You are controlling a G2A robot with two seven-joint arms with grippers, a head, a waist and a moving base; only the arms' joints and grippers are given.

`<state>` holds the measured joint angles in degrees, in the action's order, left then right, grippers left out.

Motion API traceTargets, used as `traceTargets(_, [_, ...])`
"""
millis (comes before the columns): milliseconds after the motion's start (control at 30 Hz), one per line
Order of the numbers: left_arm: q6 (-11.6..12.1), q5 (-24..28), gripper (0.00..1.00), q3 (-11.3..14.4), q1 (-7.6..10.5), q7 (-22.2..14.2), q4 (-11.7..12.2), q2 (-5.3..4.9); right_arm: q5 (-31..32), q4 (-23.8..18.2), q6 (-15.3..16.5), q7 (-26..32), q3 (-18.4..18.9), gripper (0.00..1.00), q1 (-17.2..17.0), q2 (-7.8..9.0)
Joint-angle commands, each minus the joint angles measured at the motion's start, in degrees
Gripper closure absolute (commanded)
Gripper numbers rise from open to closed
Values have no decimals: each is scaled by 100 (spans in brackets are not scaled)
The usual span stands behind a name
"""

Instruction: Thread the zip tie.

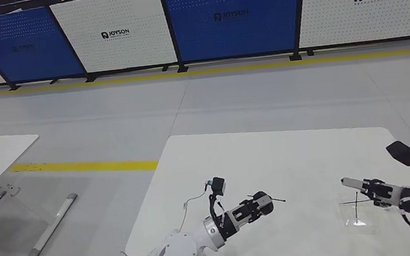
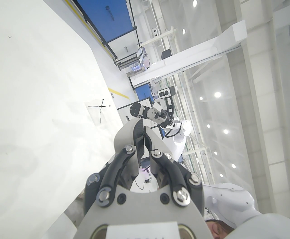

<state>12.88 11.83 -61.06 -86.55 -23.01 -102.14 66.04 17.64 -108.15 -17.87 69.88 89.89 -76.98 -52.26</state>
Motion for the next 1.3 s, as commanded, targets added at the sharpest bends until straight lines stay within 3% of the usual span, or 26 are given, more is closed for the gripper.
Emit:
traceTargets(0, [0,0,100,0,0,0,0,0,276,112,-23,191,-113,0,212,22])
traceTargets(133, [0,0,100,0,0,0,0,0,711,420,28,608,-473,0,610,51])
traceTargets(367, [0,0,100,0,0,0,0,0,1068,1462,174,938,-1472,0,1523,-31])
traceTargets(900, [0,0,100,0,0,0,0,0,1146,1598,208,976,-1540,0,1517,-16])
traceTargets(1033, [0,0,100,0,0,0,0,0,1210,1711,89,976,-1776,0,1629,3])
traceTargets(1167, [0,0,100,0,0,0,0,0,1127,1966,379,976,-2334,0,1899,55])
traceTargets(1267, [0,0,100,0,0,0,0,0,1063,1999,321,976,-2355,0,1968,64])
